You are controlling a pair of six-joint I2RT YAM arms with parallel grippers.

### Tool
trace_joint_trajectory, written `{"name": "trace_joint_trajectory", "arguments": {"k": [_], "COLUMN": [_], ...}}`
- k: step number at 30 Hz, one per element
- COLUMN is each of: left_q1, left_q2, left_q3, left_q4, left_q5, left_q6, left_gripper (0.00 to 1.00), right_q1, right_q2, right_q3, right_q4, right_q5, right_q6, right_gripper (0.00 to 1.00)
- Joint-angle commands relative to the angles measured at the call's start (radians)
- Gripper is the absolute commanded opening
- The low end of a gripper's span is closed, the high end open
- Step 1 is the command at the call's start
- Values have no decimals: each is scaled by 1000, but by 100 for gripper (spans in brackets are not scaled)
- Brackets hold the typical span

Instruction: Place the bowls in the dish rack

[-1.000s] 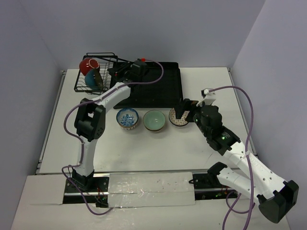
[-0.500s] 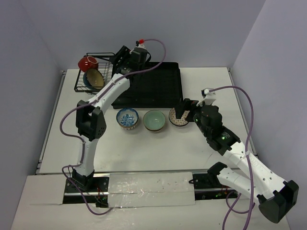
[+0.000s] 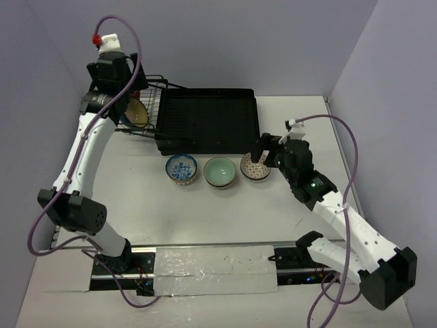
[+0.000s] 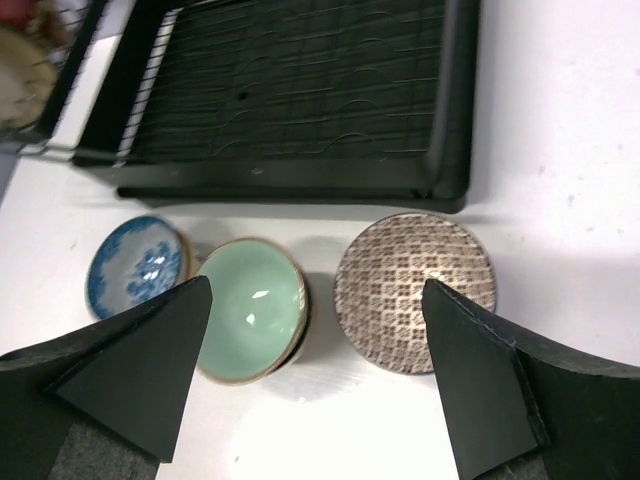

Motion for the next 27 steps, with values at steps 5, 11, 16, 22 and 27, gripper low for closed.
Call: {"name": "trace_joint_trajectory", "arguments": {"k": [5, 11, 16, 22, 27], "left_q1": [209, 315, 357, 367, 367], "left_q2": [-99, -149, -158, -141, -138], "left_q3": [-194, -302, -368, -396, -405], "left_q4": [41, 131, 194, 222, 237], "left_q5": [350, 437, 511, 572, 580], "left_q6": [-185, -200, -213, -207, -194], "left_gripper": [99, 99, 99, 99, 99], "right_q1": [-149, -226, -226, -226, -228], "right_q2": [224, 526, 735, 879, 962], "right_q3": [204, 416, 559, 623, 663], "right_q4": [-20, -71, -94, -89, -83], "right_q5": [-39, -92, -105, -44, -24], "right_q6": [43, -4, -55, -61, -53], "right_gripper": [88, 84, 81, 66, 49]}}
